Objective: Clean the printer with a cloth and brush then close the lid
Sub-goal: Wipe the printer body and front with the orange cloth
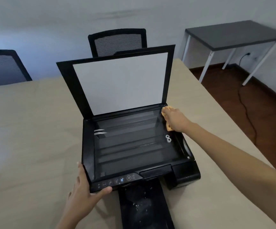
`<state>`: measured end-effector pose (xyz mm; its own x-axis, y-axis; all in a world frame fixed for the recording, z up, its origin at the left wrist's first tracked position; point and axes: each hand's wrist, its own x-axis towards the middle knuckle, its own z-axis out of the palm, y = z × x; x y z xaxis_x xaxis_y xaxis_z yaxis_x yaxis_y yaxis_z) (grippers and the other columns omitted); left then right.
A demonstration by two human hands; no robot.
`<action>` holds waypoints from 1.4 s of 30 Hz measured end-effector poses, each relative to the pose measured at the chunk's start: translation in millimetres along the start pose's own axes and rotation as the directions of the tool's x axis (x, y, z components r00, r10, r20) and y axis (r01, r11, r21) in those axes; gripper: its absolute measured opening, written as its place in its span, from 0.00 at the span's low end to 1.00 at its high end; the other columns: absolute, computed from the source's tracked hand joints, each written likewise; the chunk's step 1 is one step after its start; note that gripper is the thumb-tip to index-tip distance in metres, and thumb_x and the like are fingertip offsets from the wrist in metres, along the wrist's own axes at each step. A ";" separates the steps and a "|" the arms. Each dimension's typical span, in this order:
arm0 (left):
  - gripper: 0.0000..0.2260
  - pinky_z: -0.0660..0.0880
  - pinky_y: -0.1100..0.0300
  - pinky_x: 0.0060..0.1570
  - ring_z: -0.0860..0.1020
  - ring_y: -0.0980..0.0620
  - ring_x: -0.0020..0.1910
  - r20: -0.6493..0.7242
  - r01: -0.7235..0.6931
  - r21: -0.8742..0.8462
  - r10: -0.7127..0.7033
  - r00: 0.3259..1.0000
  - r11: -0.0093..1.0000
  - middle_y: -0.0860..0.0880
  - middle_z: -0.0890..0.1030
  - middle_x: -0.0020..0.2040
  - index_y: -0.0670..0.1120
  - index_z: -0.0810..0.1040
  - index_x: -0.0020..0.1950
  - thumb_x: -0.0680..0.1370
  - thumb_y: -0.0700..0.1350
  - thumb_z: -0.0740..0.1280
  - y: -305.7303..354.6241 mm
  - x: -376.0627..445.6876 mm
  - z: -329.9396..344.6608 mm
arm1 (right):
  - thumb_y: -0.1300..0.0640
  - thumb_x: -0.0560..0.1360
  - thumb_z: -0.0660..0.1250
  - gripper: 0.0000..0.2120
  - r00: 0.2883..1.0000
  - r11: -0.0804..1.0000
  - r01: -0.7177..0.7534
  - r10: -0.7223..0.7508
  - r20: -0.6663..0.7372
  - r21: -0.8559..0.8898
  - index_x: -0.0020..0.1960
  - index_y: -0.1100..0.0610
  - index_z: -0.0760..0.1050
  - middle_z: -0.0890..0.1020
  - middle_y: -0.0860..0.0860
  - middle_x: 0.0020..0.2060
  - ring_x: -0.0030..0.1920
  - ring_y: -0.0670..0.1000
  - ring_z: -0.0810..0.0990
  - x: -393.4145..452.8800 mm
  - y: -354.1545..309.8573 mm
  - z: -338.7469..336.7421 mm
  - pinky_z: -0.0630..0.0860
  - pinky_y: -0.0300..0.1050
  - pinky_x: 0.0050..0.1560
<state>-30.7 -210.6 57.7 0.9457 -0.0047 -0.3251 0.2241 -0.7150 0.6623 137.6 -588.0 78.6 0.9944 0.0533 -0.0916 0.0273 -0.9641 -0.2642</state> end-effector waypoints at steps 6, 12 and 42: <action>0.62 0.63 0.39 0.70 0.60 0.47 0.76 -0.009 0.004 0.050 -0.004 1.000 0.999 0.50 0.54 0.79 0.58 0.26 0.73 0.55 0.75 0.66 -3.1 4.4 0.5 | 0.71 0.75 0.60 0.20 0.995 0.994 0.101 -0.102 0.003 0.051 0.66 0.62 0.72 0.75 0.60 0.64 0.58 0.64 0.74 -108.9 21.7 13.2 0.67 0.46 0.62; 0.63 0.63 0.39 0.70 0.58 0.48 0.76 -0.001 -0.027 0.041 0.027 1.000 0.999 0.50 0.52 0.79 0.56 0.26 0.73 0.56 0.74 0.67 -7.2 6.9 2.8 | 0.77 0.69 0.66 0.32 0.978 0.987 0.069 -0.038 -0.207 0.144 0.71 0.60 0.68 0.69 0.57 0.72 0.73 0.60 0.64 -220.7 13.4 61.2 0.62 0.52 0.73; 0.35 0.39 0.43 0.74 0.52 0.53 0.78 0.401 0.280 -0.621 -0.010 0.916 0.732 0.60 0.52 0.79 0.59 0.49 0.78 0.74 0.68 0.30 -16.2 4.3 -47.2 | 0.71 0.77 0.55 0.27 0.928 0.818 0.369 -0.352 -0.125 0.440 0.74 0.55 0.65 0.67 0.51 0.74 0.76 0.48 0.58 -178.0 -268.0 128.0 0.52 0.47 0.77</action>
<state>-19.2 -166.0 77.4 0.7696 -0.2772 -0.5752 0.5750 -0.0909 0.8131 -59.8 -305.8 42.8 0.9257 0.3560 0.1278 0.3447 -0.6549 -0.6725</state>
